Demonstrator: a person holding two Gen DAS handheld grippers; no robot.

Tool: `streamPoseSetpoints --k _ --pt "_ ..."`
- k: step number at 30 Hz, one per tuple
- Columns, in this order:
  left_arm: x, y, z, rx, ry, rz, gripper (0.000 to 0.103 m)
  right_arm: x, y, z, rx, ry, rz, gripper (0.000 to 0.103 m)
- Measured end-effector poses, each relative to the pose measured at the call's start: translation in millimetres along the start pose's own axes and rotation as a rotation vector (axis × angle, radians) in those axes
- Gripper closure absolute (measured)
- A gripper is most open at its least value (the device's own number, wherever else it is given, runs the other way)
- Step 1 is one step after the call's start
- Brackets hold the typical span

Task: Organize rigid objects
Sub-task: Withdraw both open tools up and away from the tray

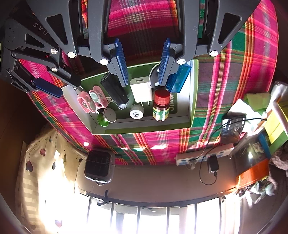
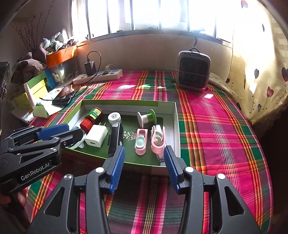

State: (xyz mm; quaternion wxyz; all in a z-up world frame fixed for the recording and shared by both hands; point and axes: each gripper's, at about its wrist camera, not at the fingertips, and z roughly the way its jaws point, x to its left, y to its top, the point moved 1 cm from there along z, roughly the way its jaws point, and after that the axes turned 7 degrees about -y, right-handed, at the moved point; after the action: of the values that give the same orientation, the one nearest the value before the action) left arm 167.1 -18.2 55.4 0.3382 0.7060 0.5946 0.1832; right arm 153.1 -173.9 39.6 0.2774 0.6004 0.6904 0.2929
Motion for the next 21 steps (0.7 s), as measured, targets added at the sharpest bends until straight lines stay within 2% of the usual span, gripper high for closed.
streamPoseSetpoints --k 21 --pt "7.9 -63.9 -19.1 0.061 0.030 -0.034 0.069 13.5 -38.4 -11.9 0.058 0.026 -0.015 0.053"
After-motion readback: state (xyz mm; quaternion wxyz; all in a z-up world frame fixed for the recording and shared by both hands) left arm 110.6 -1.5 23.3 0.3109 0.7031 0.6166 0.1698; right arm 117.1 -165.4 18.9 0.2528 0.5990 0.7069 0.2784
